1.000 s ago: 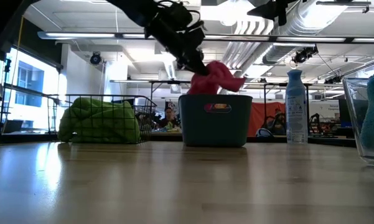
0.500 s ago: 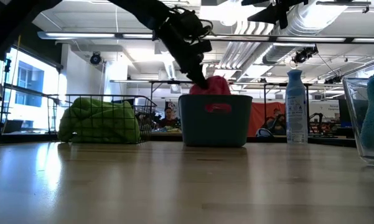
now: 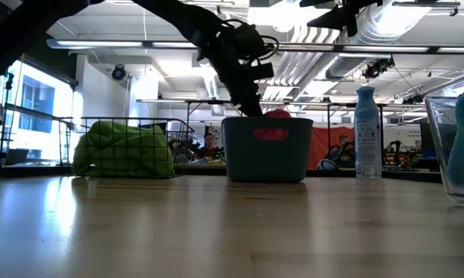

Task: Sort microfiber towel by color & place in baskets
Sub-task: Put the pink towel into the blue bin, then return to Home Position

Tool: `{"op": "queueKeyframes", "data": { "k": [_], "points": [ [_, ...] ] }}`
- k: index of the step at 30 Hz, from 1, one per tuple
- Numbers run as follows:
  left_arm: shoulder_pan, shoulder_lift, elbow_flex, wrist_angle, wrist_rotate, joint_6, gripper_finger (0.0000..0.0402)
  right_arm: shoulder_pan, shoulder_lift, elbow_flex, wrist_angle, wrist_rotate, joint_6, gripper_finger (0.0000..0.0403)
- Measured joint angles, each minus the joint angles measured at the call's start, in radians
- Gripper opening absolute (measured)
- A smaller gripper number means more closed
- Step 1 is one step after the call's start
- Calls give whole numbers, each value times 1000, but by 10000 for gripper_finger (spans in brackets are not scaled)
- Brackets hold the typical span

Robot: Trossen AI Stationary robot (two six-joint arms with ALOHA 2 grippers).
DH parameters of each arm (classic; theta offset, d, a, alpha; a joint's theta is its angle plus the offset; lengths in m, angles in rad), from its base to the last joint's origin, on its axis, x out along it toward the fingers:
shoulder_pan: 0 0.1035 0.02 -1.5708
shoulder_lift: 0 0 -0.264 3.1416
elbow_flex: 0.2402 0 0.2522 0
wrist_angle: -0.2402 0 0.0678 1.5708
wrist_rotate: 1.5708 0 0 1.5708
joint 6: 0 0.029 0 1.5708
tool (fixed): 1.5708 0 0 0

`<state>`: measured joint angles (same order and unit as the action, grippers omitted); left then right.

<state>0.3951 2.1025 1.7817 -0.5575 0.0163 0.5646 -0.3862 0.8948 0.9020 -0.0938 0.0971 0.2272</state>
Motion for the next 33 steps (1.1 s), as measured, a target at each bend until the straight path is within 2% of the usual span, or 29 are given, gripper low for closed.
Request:
{"op": "queueKeyframes", "data": {
  "k": [8,14,23,28,33],
  "points": [
    [-26,25,0,-14,-5,-3,32,0,0,0,0,0,0,272],
    [-26,46,-2,-31,-46,-13,70,0,0,0,0,0,0,272],
    [-29,45,9,-25,-63,-94,177,0,0,0,-3,0,0,272],
    [-29,32,8,-78,-62,-109,237,0,0,0,-3,0,0,272],
    [-20,-14,8,-104,-37,-112,272,0,0,0,-3,0,0,272]
  ]
}}
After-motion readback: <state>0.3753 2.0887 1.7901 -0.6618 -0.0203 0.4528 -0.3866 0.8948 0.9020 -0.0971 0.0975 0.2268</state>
